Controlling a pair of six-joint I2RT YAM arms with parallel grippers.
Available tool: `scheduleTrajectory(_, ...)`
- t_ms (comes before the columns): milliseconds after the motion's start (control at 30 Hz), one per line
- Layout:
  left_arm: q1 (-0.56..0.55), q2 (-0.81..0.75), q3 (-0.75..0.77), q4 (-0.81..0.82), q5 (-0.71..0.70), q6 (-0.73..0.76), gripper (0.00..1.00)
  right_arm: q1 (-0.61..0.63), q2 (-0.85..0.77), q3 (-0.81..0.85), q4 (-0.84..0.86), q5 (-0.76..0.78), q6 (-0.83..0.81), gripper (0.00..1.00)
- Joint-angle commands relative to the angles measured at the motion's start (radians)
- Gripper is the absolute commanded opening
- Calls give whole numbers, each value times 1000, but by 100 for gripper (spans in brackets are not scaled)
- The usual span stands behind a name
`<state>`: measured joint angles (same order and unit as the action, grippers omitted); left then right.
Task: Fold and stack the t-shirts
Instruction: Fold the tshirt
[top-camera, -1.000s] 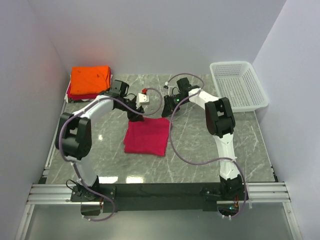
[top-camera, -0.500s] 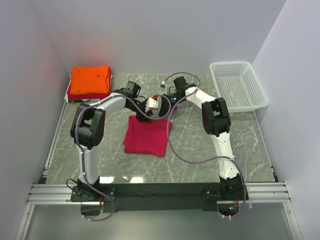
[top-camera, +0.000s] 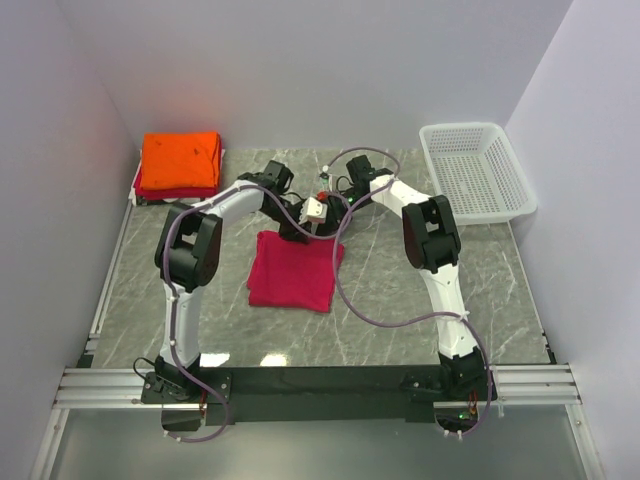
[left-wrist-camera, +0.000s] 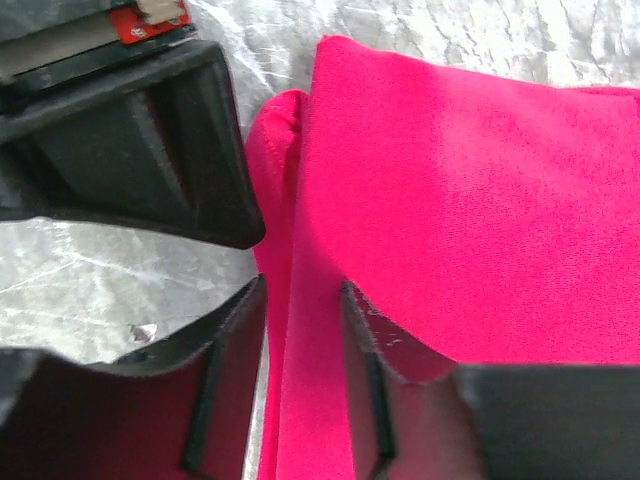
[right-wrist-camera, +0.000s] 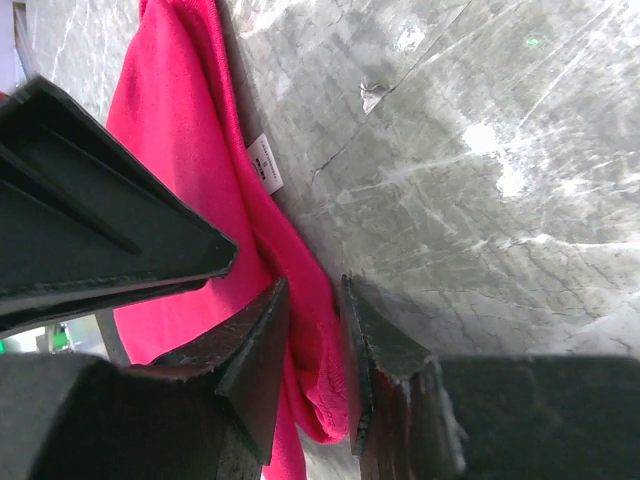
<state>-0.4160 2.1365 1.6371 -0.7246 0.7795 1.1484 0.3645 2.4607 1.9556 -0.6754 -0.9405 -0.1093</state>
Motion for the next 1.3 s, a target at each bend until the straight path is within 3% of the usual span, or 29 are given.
scheduleTrajectory(0,-15,8,32,-56,-9,47,37,13,32,17,-27,-18,-15,35)
scheduleTrajectory(200,-32,30,53,-107,-51,73,40,24,46,23,-39,-11,-20,35)
scheduleTrajectory(300,-32,28,53,-102,-49,73,23,31,52,31,-56,-4,-30,33)
scheduleTrajectory(500,-17,-24,29,-49,-19,31,1,37,61,42,-65,14,-35,32)
scheduleTrajectory(867,36,-159,-17,-72,20,59,1,39,67,37,-55,22,-24,27)
scheduleTrajectory(1267,48,-76,10,-21,-16,45,1,2,17,34,23,75,62,30)
